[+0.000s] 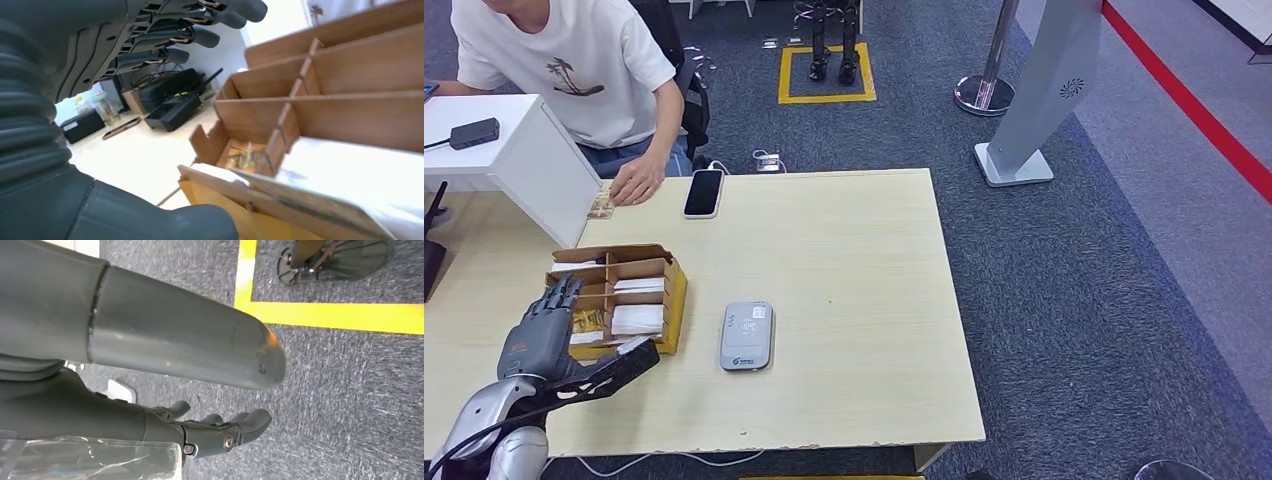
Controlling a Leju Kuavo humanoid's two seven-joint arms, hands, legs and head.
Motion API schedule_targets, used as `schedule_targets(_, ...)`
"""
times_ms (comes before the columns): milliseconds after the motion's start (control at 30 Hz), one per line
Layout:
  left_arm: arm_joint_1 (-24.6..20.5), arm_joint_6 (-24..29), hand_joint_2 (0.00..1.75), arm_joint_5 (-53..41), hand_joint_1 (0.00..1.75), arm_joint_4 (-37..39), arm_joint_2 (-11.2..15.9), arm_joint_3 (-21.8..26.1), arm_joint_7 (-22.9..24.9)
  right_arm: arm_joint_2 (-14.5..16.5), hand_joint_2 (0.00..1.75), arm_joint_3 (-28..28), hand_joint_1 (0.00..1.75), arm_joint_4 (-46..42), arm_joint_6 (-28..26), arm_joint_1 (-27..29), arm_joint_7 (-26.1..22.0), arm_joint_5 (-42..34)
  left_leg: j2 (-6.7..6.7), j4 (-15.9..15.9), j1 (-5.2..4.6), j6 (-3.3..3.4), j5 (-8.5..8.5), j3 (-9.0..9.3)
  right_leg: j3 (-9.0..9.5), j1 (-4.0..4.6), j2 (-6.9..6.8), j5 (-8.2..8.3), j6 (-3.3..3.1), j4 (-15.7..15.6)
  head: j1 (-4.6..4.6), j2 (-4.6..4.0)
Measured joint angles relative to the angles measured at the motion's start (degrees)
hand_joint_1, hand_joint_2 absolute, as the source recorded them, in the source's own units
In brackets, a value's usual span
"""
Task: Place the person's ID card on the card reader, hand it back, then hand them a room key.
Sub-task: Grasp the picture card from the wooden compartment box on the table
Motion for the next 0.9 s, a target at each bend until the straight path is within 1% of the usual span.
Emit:
schedule_targets(100,-1.67,-0.68,1.75,-0.01,0.00,2.31,-0.65,0.00,-0.65,0.00,0.00,0.00,0.00,-0.02,0.24,-0.51,0.84,1.74,0.01,0.00,0.00,0.01,0.01,0.00,0.00,0.00,0.01,0.00,0.00,0.00,-0.01,0.00)
schedule_targets(167,-2.42,-1.28,1.75,0.23,0.00,3.22,-0.88,0.01,-0.90,0.00,0.00,0.00,0.00,-0.04,0.30,-1.13,0.49,2.28,0.03,0.00,0.00,0.02,0.01,0.00,0.01,0.00,0.03,0.01,0.00,0.01,-0.01,0.00)
schedule_targets(333,-2.66,-2.30,1.75,1.12,0.00,4.35,-0.85,0.17,-1.31,0.00,0.00,0.00,0.00,-0.12,0.33,-3.13,-1.05,2.17,0.04,0.01,0.00,0.02,0.02,0.01,0.01,0.00,0.04,0.01,0.00,0.01,-0.02,-0.01)
schedule_targets(433,-2.65,-3.63,1.75,2.71,0.00,4.85,-0.67,0.24,-1.75,0.00,0.00,0.00,0.00,-0.12,0.30,-3.73,-0.39,2.18,0.02,0.01,0.00,0.02,0.02,-0.01,0.01,0.00,0.02,0.01,0.00,0.01,-0.02,-0.01)
schedule_targets(533,-2.30,-5.48,1.75,5.77,0.00,5.54,0.37,0.34,-2.43,0.00,0.00,0.00,0.00,-0.11,0.31,-3.76,1.20,2.84,0.04,0.00,0.00,0.02,0.02,-0.02,0.00,0.00,0.04,0.01,0.00,0.01,-0.02,-0.01)
schedule_targets(633,-1.10,-6.07,1.75,8.26,0.00,5.76,1.98,0.62,-2.75,0.00,0.00,0.00,0.00,-0.11,0.39,-3.57,2.03,3.51,0.05,-0.01,0.00,0.02,0.01,-0.02,-0.01,0.00,0.04,-0.01,0.01,0.01,-0.02,0.00)
schedule_targets(767,0.66,-6.45,1.75,10.09,0.00,5.69,3.99,1.25,-2.20,0.01,0.00,0.00,0.00,-0.15,0.72,-3.50,2.39,4.42,0.04,-0.01,0.01,0.02,0.02,-0.03,-0.01,0.00,0.03,-0.01,0.02,0.01,-0.01,-0.01)
schedule_targets(900,1.82,-6.88,1.75,11.08,0.00,5.23,5.36,1.85,-1.68,0.03,0.00,0.00,0.00,-0.21,0.95,-3.59,2.41,4.93,0.01,-0.01,0.00,0.02,0.02,-0.04,0.01,0.00,-0.01,-0.01,0.02,0.01,-0.01,-0.01)
